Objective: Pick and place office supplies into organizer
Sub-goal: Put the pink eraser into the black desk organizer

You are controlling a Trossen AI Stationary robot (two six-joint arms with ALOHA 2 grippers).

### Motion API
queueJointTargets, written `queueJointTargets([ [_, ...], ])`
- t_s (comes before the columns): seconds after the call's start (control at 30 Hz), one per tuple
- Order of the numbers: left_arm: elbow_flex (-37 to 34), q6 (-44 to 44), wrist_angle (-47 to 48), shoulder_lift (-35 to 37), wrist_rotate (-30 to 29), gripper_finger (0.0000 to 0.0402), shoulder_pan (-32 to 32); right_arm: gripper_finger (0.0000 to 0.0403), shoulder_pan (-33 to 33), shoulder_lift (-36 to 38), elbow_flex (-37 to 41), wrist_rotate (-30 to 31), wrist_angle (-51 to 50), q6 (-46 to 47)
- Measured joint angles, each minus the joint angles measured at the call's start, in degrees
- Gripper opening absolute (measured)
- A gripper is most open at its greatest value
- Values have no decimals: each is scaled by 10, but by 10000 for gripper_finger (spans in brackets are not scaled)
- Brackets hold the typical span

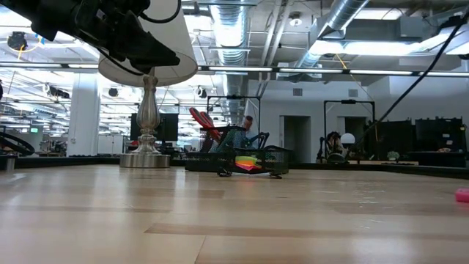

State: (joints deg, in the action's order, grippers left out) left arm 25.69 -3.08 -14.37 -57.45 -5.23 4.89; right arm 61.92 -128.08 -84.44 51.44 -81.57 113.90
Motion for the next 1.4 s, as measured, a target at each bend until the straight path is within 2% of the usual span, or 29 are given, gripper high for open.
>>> queueJointTargets([
  [0.07,0,-3,0,0,0,112,0,98,23,28,12,36,0,14],
  [0.17,0,-12,-1,0,0,112,0,98,45,70,36,23,-20,17],
  [0.3,0,-18,-1,0,0,112,0,98,62,117,96,43,-20,33],
  [0.4,0,-18,-1,0,0,112,0,98,66,142,177,75,83,27],
  [0.53,0,-18,-1,0,0,112,0,98,59,168,303,176,334,-47],
  [0.63,0,-23,-2,0,0,112,0,98,36,188,356,196,450,-104],
  [0.7,0,-23,-2,0,0,112,0,98,13,209,366,167,485,-123],
  [0.77,0,-23,0,0,0,112,0,98,-13,221,368,115,477,-130],
  [0.9,0,-23,1,0,0,112,0,98,-53,263,360,27,481,-207],
  [1.13,0,-26,5,0,-1,112,0,98,-103,318,360,-8,498,-291],
  [1.2,0,-26,5,0,-1,112,0,98,-121,325,360,-68,507,-341],
  [1.3,0,-26,8,0,-1,112,0,98,-155,327,360,-193,522,-445],
  [1.4,0,-26,12,0,-1,112,0,98,-183,327,360,-257,544,-523],
])
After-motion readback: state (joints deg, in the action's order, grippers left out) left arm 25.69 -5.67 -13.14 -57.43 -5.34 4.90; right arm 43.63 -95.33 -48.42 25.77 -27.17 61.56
